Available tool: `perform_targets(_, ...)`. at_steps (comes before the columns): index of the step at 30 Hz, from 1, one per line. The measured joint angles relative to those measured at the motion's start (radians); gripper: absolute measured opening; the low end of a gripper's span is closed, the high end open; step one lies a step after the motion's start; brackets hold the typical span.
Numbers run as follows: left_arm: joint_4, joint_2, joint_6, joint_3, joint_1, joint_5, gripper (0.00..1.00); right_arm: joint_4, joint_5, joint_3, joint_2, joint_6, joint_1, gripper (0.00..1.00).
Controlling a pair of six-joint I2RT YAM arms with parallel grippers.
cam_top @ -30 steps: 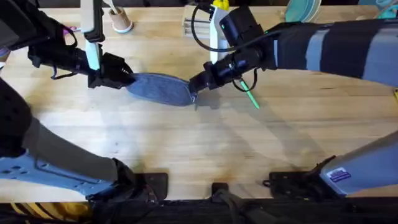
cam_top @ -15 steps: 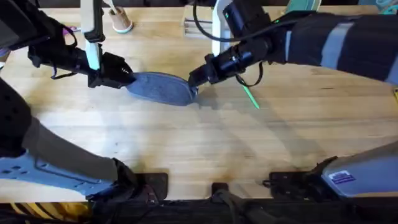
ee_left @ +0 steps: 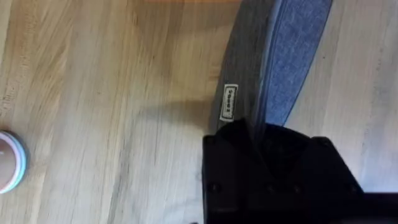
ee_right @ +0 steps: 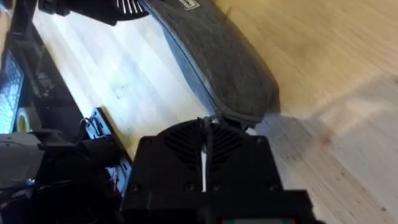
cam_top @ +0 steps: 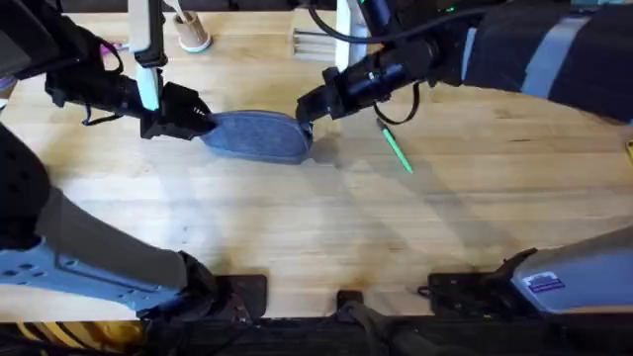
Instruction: Unzip the bag, pick up the pens from the table one at a time and place them inside, then zip the bag closed.
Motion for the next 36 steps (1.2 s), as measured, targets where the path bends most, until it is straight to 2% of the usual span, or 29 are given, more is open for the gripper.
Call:
perform_targets(7,0.001,0.0,0.0,0.0,0.002,0.0,0.042,-0.024,0.129,0.088,0.004,-0.035,0.066,0.03)
perform_targets(12,0.001,0.0,0.0,0.0,0.005,0.002,0.042,-0.029,0.17,0.159,0.057,-0.057,0.109,0.03)
perform_targets(18,0.005,0.0,0.0,0.0,0.005,0.001,0.042,-0.039,0.185,0.254,0.166,-0.063,0.136,0.03)
perform_targets(29,0.011,0.0,0.0,0.0,0.009,0.001,0.042,0.023,0.185,0.497,0.369,-0.063,0.225,0.03)
perform_targets(36,0.016,0.0,0.0,0.002,0.018,-0.005,0.042,0.144,0.175,0.547,0.452,-0.032,0.265,0.03)
